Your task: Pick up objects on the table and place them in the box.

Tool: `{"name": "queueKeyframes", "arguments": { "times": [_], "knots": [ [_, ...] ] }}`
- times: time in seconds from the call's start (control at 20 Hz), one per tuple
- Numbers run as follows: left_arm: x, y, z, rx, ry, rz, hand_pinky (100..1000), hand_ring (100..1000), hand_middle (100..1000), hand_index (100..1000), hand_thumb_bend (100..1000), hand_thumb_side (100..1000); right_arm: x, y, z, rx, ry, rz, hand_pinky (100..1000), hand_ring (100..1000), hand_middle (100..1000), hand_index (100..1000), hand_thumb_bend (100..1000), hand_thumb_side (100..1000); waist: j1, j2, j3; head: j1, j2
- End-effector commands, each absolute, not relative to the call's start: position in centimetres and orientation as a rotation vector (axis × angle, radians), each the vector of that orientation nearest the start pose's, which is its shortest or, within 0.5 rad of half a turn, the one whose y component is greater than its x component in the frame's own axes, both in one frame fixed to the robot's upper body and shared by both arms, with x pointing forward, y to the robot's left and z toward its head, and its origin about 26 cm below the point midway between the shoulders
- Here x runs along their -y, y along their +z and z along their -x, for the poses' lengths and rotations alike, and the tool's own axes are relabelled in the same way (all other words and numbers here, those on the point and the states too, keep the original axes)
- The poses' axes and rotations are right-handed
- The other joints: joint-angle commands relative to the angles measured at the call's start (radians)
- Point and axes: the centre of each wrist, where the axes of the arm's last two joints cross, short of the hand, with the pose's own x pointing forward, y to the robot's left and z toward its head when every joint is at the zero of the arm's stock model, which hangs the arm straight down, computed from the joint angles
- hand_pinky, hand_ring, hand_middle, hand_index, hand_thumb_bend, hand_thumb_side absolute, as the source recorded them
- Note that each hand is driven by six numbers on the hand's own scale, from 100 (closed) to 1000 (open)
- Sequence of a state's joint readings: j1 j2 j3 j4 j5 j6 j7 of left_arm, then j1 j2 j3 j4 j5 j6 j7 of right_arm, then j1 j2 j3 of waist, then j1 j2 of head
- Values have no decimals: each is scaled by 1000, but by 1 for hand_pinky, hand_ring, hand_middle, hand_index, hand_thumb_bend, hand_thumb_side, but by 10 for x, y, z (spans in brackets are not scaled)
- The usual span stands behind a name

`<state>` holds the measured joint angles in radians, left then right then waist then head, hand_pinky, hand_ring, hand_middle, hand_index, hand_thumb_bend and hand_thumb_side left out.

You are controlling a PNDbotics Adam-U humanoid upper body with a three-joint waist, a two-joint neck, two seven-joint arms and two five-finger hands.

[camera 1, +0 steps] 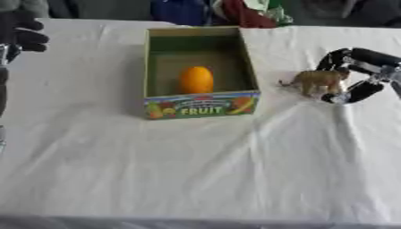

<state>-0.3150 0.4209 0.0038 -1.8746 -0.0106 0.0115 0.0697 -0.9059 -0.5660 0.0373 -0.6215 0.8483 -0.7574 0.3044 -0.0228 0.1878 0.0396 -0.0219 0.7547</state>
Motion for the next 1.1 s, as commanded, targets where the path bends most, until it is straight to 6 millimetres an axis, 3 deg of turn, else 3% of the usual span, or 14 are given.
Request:
{"name": "queueKeyframes", "arguments": {
  "times": [0.05, 0.35, 0.75, 1.1],
  "knots": [
    [-286, 193, -318, 2177, -378, -327, 664, 646, 631, 759, 547, 881, 401, 157, -467, 1542, 1639, 708, 713, 732, 733, 766, 405, 178, 3, -14, 1, -5, 7],
    [-286, 192, -318, 2173, -380, -321, 665, 646, 632, 759, 544, 884, 400, 158, -469, 1534, 1613, 749, 686, 688, 675, 730, 372, 174, 5, -14, 5, -9, 7],
    [-285, 191, -318, 2169, -379, -312, 664, 645, 632, 759, 532, 890, 394, 161, -472, 1589, 1556, 812, 567, 563, 548, 617, 284, 157, 7, -14, 6, -14, 11],
    [-284, 191, -318, 2171, -382, -303, 667, 646, 634, 762, 510, 901, 390, 161, -474, 1617, 1543, 847, 522, 527, 514, 576, 290, 169, 6, -14, 11, -17, 13]
  ]
}}
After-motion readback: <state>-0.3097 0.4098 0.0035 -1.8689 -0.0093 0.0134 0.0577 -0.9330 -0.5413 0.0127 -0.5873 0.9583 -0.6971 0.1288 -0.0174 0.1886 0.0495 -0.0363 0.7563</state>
